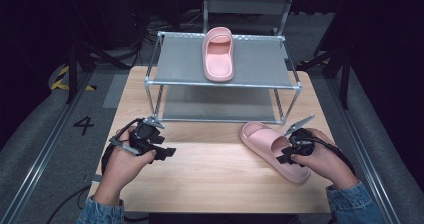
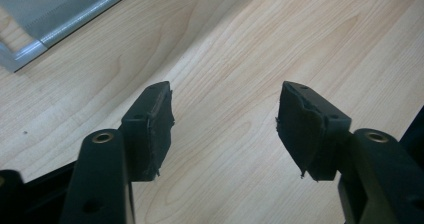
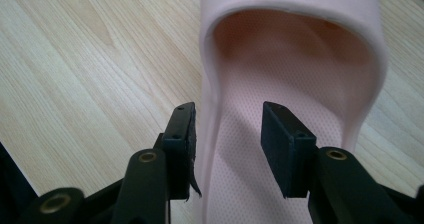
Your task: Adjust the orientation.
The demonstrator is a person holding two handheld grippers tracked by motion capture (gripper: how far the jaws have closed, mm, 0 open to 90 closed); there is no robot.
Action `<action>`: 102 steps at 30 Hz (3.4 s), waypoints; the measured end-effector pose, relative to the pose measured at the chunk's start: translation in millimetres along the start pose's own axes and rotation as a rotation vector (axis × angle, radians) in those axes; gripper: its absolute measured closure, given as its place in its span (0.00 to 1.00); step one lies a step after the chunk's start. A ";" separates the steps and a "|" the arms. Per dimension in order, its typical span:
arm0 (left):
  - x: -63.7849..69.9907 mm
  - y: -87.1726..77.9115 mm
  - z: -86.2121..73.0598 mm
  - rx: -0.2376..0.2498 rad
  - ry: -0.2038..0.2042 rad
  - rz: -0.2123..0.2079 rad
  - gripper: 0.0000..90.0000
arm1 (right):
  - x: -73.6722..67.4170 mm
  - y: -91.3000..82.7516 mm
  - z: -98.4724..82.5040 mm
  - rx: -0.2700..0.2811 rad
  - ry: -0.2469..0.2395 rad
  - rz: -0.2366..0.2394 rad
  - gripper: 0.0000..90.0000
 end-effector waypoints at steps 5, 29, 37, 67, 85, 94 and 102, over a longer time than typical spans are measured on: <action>-8.1 8.3 -10.0 -0.022 0.033 0.045 0.38 | -0.2 7.1 3.3 0.000 -0.002 0.011 0.66; -35.1 35.1 -54.0 -0.086 -0.044 0.076 0.27 | -6.0 24.5 16.2 0.008 -0.065 0.016 0.87; -38.1 35.5 -57.0 -0.083 -0.052 0.079 0.25 | -6.1 21.3 19.1 0.011 -0.091 -0.011 0.95; -42.6 35.8 -51.2 -0.082 -0.063 0.058 0.21 | -25.6 -44.3 54.2 0.018 -0.110 0.072 0.94; -40.3 38.7 -50.9 -0.096 -0.069 0.046 0.21 | -35.4 -86.5 89.3 0.062 -0.157 0.078 0.94; -41.2 38.7 -50.0 -0.095 -0.065 0.050 0.21 | -36.0 -104.2 108.9 0.089 -0.158 0.079 0.94; -39.0 38.6 -46.4 -0.083 -0.045 0.034 0.21 | -39.5 -118.4 123.6 0.114 -0.171 0.064 0.94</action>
Point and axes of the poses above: each handheld gripper's, and its own axes: y roughly forward along the jaws, z roughly out of its top, x roughly to its right, the point moved 10 cm from there along y, roughly forward along the jaws, and after that the axes turned 11 degrees about x, right-handed, at the moved point
